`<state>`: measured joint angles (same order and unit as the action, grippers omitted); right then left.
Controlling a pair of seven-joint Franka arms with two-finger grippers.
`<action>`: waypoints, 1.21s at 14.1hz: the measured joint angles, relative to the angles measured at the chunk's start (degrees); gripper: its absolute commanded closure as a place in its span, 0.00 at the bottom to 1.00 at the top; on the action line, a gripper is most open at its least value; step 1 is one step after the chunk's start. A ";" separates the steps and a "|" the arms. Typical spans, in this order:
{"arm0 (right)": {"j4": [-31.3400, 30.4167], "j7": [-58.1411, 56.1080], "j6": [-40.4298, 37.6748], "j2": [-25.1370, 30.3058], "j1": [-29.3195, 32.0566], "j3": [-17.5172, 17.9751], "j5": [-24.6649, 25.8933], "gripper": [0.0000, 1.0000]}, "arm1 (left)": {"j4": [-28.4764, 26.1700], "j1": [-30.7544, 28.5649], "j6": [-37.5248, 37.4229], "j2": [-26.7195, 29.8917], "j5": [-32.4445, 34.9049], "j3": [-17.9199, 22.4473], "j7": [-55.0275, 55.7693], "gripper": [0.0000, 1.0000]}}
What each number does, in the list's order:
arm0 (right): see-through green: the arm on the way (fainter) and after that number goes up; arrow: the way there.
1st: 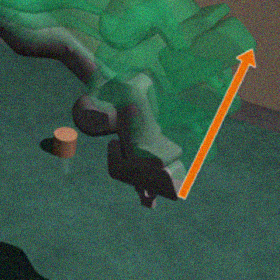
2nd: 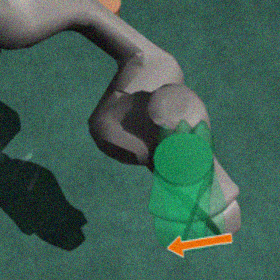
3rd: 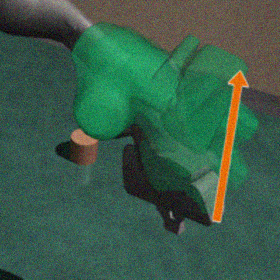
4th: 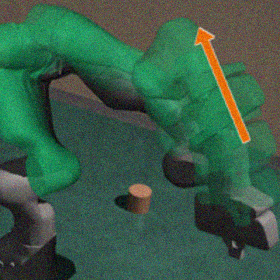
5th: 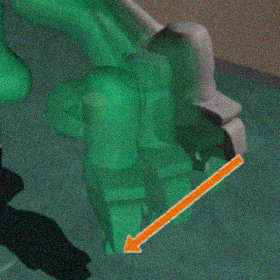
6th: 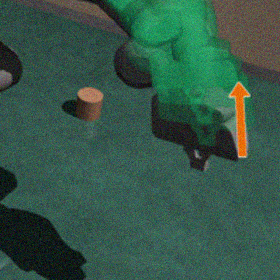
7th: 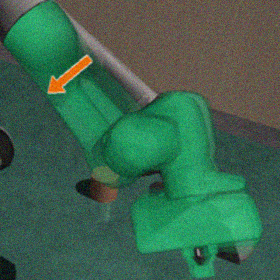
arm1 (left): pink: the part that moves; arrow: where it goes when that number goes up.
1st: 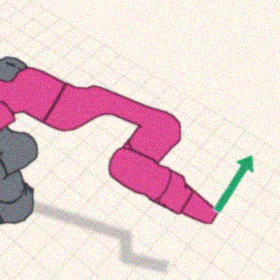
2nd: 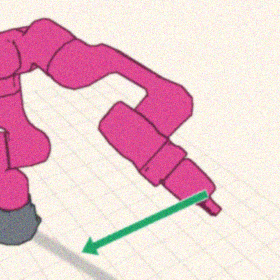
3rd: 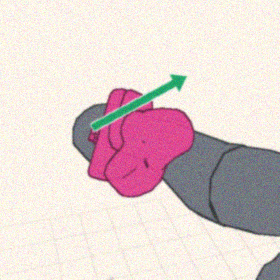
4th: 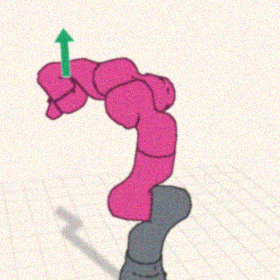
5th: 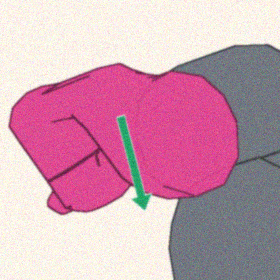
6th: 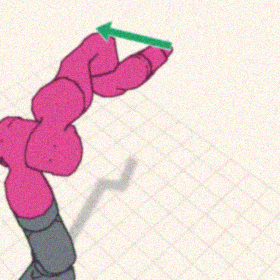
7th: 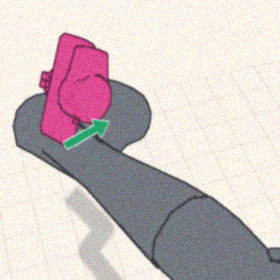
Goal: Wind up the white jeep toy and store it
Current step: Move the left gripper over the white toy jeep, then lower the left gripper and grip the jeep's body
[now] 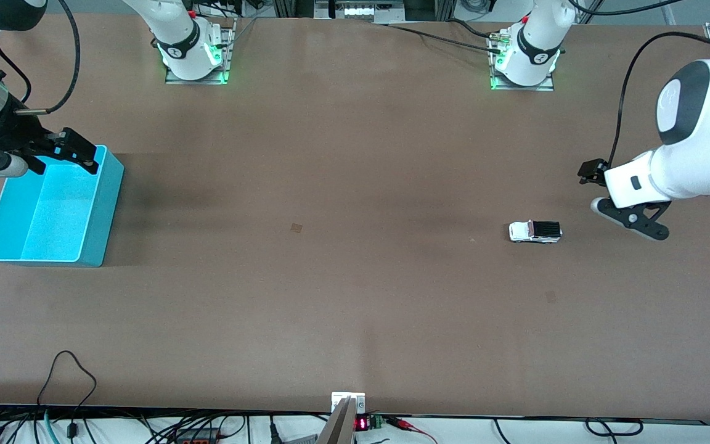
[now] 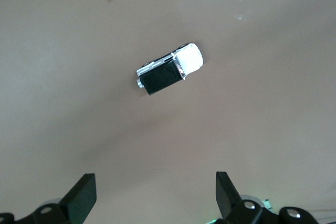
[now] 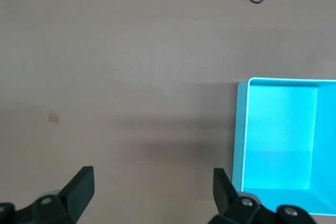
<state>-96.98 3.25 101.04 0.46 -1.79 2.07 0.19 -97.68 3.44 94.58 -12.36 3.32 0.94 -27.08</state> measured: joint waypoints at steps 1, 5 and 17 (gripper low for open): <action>0.00 0.00 0.00 0.00 0.00 0.00 0.00 0.00 | -0.01 0.01 0.76 -0.74 0.01 -0.01 -2.83 0.00; 0.00 0.00 0.00 0.03 0.06 -0.11 0.00 0.00 | -1.07 0.11 5.45 -4.27 0.05 -0.12 -14.48 0.00; 0.00 0.00 0.00 0.04 0.07 -0.12 0.00 0.00 | -19.67 0.82 33.06 -5.37 6.09 -1.38 -40.29 0.02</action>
<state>-96.98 3.26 101.04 0.50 -1.72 1.95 0.19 -117.35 4.27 127.64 -17.73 9.42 -0.43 -67.37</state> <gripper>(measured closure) 0.000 0.013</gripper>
